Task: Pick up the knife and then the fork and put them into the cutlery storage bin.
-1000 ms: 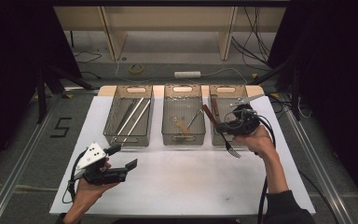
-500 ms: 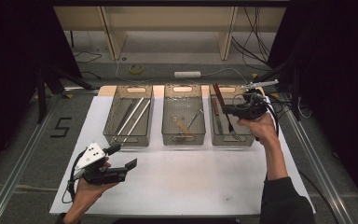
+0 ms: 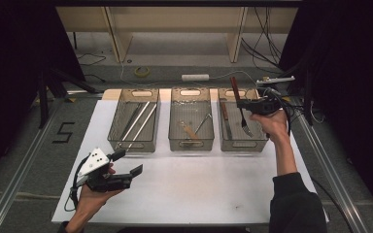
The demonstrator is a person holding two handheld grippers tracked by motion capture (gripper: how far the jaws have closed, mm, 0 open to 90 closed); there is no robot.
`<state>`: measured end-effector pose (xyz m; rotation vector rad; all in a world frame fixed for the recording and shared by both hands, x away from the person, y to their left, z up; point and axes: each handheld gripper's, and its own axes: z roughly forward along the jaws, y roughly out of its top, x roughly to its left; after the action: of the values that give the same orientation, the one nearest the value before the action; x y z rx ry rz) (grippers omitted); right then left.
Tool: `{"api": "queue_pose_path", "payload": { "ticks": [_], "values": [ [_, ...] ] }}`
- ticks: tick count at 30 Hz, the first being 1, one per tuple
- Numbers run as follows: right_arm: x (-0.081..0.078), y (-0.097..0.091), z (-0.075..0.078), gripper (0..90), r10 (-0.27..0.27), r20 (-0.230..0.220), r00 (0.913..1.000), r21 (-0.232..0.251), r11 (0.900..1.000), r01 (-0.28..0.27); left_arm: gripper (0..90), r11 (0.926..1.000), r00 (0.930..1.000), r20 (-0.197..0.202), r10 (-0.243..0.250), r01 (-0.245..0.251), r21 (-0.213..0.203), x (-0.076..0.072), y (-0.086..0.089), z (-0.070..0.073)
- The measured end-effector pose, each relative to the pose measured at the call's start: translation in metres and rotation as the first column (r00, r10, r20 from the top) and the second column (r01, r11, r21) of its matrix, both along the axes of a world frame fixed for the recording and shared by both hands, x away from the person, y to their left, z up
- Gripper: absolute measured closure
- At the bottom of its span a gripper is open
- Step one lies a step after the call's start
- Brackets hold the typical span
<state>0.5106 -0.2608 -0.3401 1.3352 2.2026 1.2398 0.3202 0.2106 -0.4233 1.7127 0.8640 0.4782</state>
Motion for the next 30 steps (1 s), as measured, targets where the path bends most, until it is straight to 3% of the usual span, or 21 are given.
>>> {"api": "queue_pose_path", "payload": {
  "ticks": [9,22,30],
  "values": [
    [0.013,-0.004,-0.012,77.9,-0.065,0.001,0.9979,0.007,0.9978,0.065,16.2,1.0,1.0,-0.003,0.002,-0.002,-0.006,0.0,0.0,0.0],
    [0.022,0.001,-0.034,77.8,-0.115,-0.013,0.9933,-0.054,0.992,0.114,16.1,1.0,1.0,0.0,-0.001,0.001,-0.004,0.0,0.001,0.0],
    [0.023,-0.002,-0.044,77.9,-0.136,-0.027,0.9903,-0.059,0.9892,0.134,16.2,1.0,1.0,-0.001,-0.001,0.001,-0.005,0.0,0.0,0.0]
  ]
}}
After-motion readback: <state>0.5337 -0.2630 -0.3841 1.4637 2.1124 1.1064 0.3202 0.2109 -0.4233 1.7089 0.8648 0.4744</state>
